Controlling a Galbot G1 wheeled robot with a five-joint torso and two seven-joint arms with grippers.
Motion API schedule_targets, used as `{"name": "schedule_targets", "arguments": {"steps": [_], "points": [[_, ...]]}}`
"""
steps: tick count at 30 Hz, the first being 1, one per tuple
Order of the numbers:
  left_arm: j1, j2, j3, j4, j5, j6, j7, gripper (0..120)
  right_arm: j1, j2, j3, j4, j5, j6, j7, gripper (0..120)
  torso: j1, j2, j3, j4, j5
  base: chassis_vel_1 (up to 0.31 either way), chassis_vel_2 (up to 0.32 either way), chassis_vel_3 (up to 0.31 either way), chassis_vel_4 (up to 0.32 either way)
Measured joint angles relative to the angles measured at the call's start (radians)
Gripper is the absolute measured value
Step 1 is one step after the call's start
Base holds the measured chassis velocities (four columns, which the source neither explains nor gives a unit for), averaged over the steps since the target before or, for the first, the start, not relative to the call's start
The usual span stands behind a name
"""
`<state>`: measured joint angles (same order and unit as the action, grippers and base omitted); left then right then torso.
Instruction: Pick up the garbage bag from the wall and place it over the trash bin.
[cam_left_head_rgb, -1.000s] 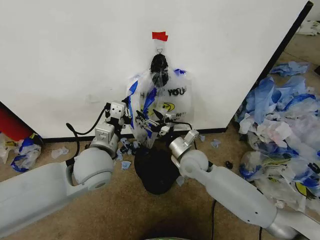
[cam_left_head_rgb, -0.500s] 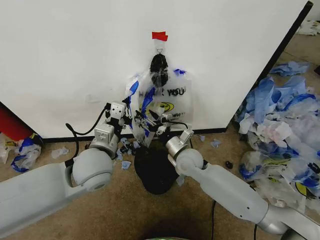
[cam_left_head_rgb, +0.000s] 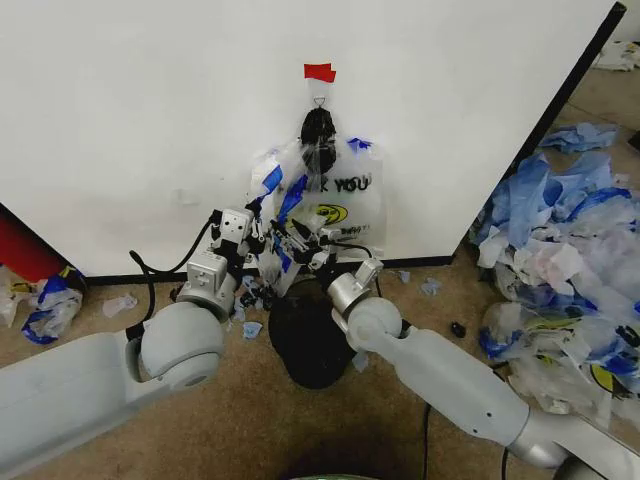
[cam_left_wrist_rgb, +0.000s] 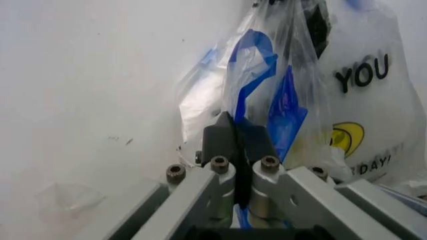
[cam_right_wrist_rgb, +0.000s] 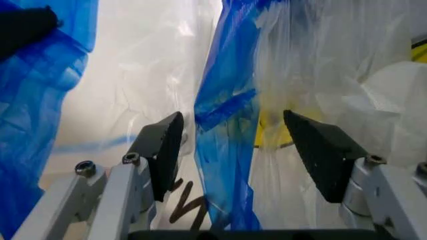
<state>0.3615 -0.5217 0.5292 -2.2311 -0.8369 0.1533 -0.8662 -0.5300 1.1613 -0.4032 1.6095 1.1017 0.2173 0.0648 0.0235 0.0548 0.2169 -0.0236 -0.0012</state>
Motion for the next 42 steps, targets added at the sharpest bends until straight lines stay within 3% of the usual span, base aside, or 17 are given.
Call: {"name": "schedule_targets", "arguments": {"steps": [20,25,42], "points": [[0.010,0.010,-0.007,-0.003,0.000,0.000,0.002,0,-0.005,-0.006,-0.012,0.001,-0.051,0.002,-0.013,59,0.000,0.000,0.000,0.0000,0.0000,0.000,0.000,0.000,0.000],[0.011,0.007,-0.008,-0.002,0.000,0.000,0.003,0,-0.006,-0.007,-0.018,-0.001,-0.061,0.004,-0.020,43,0.000,0.000,0.000,0.0000,0.0000,0.000,0.000,0.000,0.000],[-0.008,0.003,0.007,-0.013,-0.011,-0.005,0.012,0,0.026,0.015,-0.017,-0.035,-0.029,0.001,-0.016,40,0.000,0.000,0.000,0.0000,0.0000,0.000,0.000,0.000,0.000]]}}
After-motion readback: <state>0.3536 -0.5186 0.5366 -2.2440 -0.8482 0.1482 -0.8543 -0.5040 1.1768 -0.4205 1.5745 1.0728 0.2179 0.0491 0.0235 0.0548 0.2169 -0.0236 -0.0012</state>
